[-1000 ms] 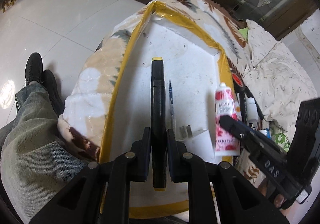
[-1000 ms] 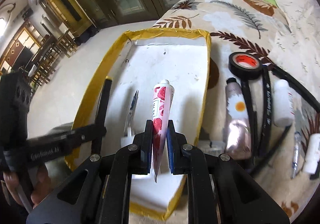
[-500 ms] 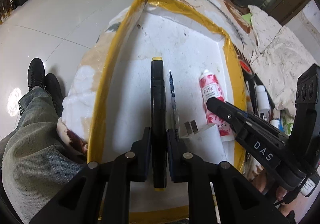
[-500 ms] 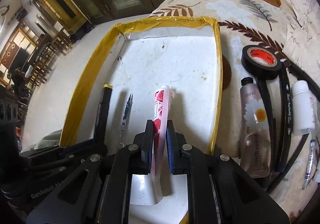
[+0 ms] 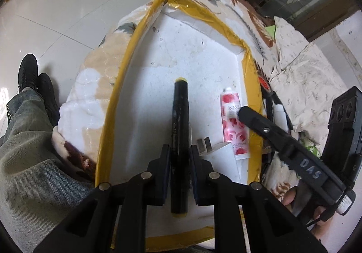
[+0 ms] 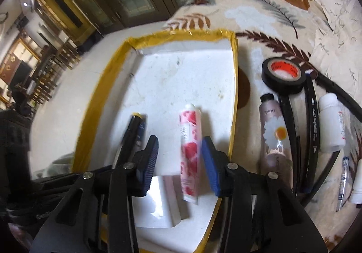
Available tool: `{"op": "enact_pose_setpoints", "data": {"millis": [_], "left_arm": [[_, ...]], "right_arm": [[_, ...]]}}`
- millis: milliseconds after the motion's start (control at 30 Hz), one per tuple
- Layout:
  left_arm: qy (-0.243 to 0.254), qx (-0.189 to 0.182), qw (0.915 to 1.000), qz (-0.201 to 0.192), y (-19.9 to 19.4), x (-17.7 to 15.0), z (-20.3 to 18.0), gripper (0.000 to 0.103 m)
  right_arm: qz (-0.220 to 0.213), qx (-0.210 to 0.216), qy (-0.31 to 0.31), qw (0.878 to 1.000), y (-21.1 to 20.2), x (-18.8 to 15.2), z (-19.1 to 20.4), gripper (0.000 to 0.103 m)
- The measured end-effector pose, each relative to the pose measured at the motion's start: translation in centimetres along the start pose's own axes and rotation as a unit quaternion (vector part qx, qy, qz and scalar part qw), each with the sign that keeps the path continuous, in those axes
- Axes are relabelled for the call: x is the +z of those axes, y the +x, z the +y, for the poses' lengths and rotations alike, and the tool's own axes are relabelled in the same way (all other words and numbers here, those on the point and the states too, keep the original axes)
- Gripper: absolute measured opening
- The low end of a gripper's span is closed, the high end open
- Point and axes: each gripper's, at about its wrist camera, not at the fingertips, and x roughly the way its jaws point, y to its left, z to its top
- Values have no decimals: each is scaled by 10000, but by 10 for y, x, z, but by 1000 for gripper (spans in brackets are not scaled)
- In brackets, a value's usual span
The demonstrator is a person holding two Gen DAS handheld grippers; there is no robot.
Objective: Organize objects
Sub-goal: 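Lower the tube and marker into the white tray and open both tools, then grasp the white QR-labelled pill bottle with the right tool while the left grasps a black pen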
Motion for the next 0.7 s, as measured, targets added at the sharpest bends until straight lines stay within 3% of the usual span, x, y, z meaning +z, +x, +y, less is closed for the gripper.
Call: {"op": "enact_pose_setpoints", "data": {"millis": [133, 200, 333, 400, 567, 700], "left_arm": [[64, 128, 9996, -245, -9, -1, -4, 28], [106, 336, 9986, -392, -14, -2, -6, 51], [222, 455, 9948, -887, -33, -6, -19, 53], [401, 421, 9929, -1039, -39, -10, -34, 60], [705, -182, 9956, -590, -21, -24, -86, 61], [1291, -193, 9911, -247, 3, -44, -130, 61]], "right_arm": [[-199, 148, 32, 9997, -25, 5, -3, 42], [-377, 198, 44, 9991, -45, 3, -8, 43], [-566, 281, 187, 9978, -81, -11, -30, 44], [-653, 200, 362, 9970, -98, -25, -55, 48], [-603, 34, 1068, 9925, -120, -62, -127, 48], [-623, -284, 1562, 9854, -131, -84, -171, 48]]}}
